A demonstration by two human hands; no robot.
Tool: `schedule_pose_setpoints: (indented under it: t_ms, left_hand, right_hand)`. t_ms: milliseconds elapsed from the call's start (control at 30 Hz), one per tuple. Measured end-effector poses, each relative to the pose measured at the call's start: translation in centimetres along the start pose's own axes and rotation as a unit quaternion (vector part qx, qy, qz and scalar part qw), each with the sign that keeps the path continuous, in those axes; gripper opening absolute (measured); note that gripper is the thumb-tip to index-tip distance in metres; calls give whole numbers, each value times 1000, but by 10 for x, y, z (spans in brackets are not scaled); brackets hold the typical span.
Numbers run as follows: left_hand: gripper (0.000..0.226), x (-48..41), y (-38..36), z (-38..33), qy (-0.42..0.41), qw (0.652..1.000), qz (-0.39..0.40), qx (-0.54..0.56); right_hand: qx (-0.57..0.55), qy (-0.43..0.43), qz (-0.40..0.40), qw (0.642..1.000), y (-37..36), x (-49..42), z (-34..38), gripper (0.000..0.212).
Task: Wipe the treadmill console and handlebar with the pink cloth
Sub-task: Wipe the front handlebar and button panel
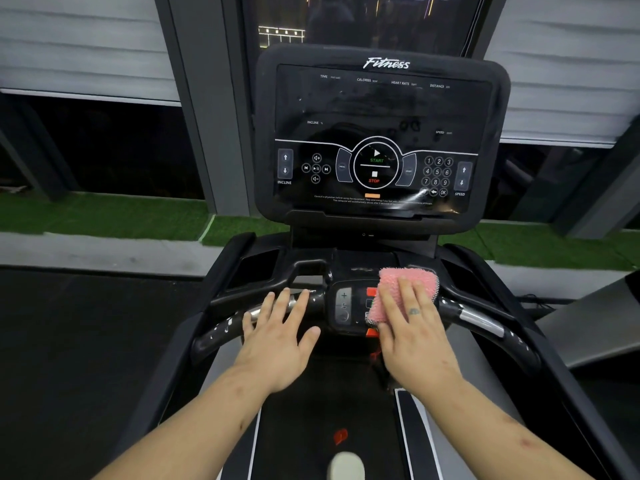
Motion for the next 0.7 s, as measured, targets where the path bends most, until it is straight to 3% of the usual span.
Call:
schedule_pose_setpoints:
  t_ms: [333,700]
  left_hand:
    - [69,-3,-4,1,6,1000,-5,-3]
    - [70,-3,-3,1,6,1000,-10,-9]
  right_hand:
    - [14,112,-12,993,-18,-17,75,61]
    - [23,79,-18,996,-20,6,44,61]
Point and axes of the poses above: each hand's wrist, its own x-axis away from the middle knuckle, its own y-axis out of the back of the hand, z = x × y, the point moved 5 cm from there along -x, towards the middle knuckle, and after that the axes turned 9 degrees about y, right-handed, at the moved point
